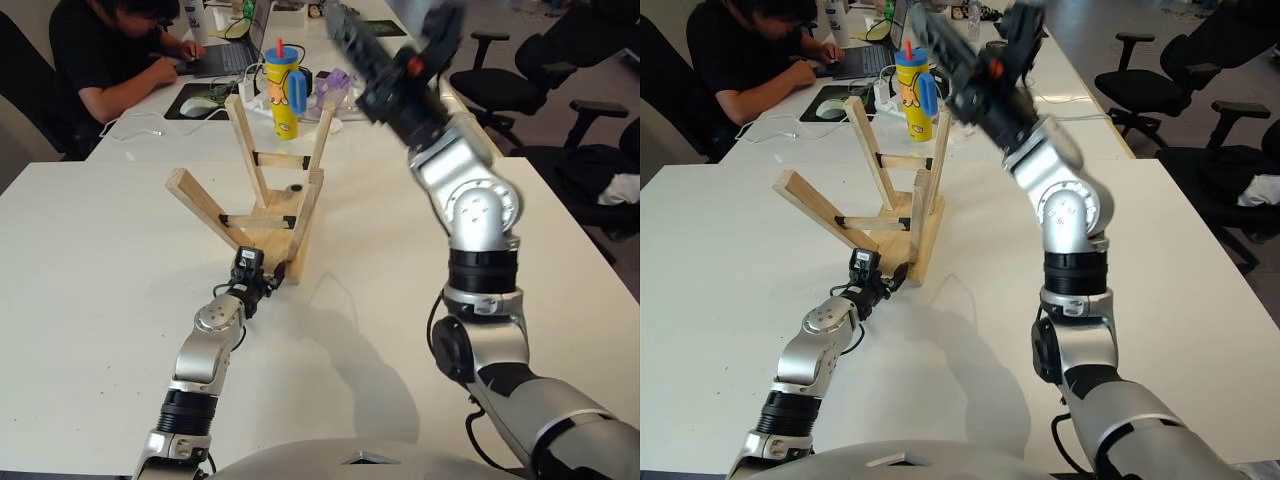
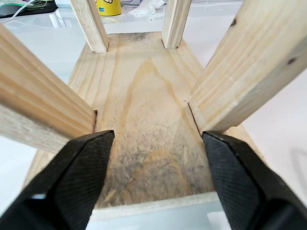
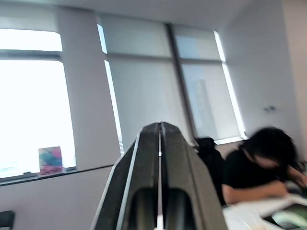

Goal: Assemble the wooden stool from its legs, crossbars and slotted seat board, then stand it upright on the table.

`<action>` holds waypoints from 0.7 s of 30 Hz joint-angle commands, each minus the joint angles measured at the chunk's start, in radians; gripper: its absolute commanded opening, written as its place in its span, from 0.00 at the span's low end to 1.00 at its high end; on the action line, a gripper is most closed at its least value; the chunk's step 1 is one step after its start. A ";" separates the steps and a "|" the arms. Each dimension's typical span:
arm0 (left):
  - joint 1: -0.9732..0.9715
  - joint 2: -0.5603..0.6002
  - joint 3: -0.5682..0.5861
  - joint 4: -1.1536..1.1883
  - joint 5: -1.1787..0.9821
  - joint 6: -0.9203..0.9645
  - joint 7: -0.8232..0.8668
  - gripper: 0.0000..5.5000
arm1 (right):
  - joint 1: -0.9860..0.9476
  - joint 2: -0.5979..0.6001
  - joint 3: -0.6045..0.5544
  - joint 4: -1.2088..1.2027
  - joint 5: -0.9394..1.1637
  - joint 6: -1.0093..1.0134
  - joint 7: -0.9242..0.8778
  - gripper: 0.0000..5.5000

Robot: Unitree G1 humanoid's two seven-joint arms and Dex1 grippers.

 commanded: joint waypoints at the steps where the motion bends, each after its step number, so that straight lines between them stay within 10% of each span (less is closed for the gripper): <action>1: 0.108 0.011 -0.013 0.137 0.015 0.135 0.006 0.62 | 0.010 0.049 0.018 -0.036 0.050 0.037 -0.039 0.00; 8: 0.063 -0.007 -0.018 0.165 0.009 0.129 0.001 0.62 | 0.454 -0.045 0.603 0.337 -0.415 0.298 -0.188 0.00; 16: 0.065 -0.011 -0.010 0.198 0.011 0.107 0.009 0.62 | 0.121 -0.062 0.064 0.360 -0.294 -0.074 -0.244 0.00; 18: 0.066 -0.006 -0.008 0.196 0.012 0.108 0.008 0.62 | 0.107 -0.122 0.059 0.466 -0.398 -0.129 -0.267 0.00; 21: 0.064 -0.003 -0.007 0.194 0.011 0.112 0.005 0.62 | 0.186 -0.243 0.351 0.663 -0.724 -0.172 -0.159 0.00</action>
